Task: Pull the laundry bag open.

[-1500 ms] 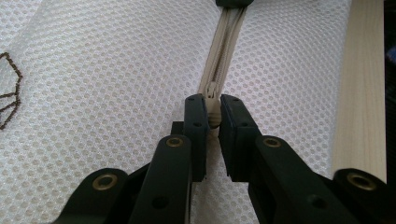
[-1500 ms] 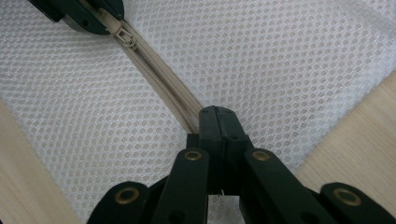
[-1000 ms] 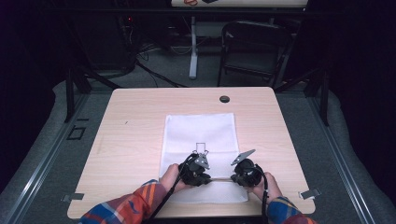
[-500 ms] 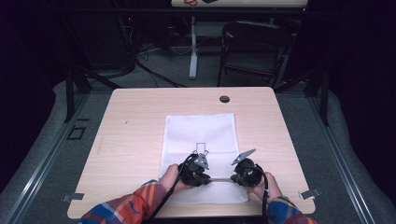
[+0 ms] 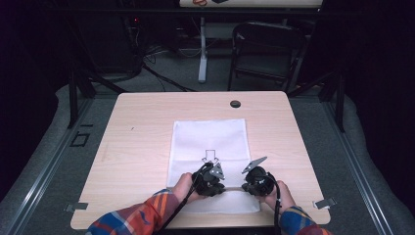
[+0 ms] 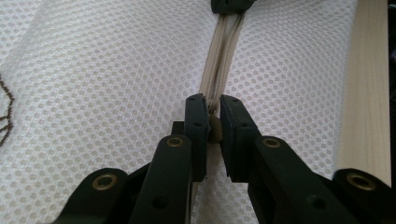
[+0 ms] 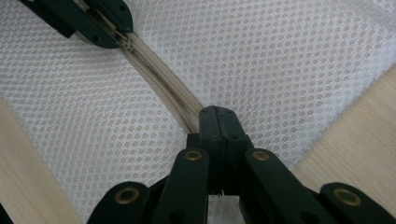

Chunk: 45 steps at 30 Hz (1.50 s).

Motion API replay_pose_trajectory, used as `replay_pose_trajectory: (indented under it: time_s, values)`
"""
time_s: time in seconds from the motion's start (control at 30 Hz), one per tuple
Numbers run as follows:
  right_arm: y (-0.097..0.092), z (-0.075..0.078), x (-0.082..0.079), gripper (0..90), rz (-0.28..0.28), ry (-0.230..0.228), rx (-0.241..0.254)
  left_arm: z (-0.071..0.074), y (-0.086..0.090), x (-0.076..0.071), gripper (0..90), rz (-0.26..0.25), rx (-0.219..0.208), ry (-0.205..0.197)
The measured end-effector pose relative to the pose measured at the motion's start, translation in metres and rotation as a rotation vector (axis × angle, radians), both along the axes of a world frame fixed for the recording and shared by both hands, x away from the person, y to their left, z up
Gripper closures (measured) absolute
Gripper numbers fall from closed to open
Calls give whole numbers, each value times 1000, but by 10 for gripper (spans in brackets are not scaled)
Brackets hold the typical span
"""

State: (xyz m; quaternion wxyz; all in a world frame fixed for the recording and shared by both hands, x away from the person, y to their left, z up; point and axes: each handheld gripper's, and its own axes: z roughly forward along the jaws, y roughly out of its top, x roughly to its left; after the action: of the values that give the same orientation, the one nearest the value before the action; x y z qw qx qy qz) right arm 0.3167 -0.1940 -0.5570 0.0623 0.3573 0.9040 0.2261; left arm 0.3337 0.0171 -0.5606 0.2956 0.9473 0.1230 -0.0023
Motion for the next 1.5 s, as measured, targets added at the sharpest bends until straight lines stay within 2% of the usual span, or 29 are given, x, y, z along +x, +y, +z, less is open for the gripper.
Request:
replay_pose_trajectory:
  time_s: [0.03,0.17,0.27,0.3,0.37,0.43,0.47,0.77,1.13,1.2,1.27,1.3,1.37,1.5]
  values:
    - [0,0,0,900,-4,2,-1,-1,1,0,867,4,-4,-8]
    - [-1,-1,0,900,-7,6,20,0,7,0,872,15,9,-8]
    - [-2,0,1,900,-5,13,11,0,12,2,873,19,16,-4]
    - [-2,0,1,900,-9,17,13,0,13,3,872,27,7,-2]
    - [-3,0,1,900,-12,17,25,1,16,4,872,30,6,15]
    - [-3,0,1,900,-7,16,8,2,17,4,871,33,-4,25]
    - [-3,0,1,900,-4,16,7,3,17,4,871,34,3,20]
    - [-4,0,1,900,-4,14,11,3,29,7,870,62,7,81]
    - [-3,0,1,900,-2,17,12,6,48,7,869,97,2,111]
    - [-3,0,1,900,-2,18,13,6,49,6,869,98,14,102]
    - [-4,0,1,900,0,16,8,6,52,6,869,105,12,105]
    - [-3,0,1,900,-5,17,20,7,54,6,869,107,2,112]
    - [-3,0,1,900,-2,18,12,7,54,5,869,105,18,97]
    - [-5,1,2,900,1,19,2,8,62,6,869,125,16,106]
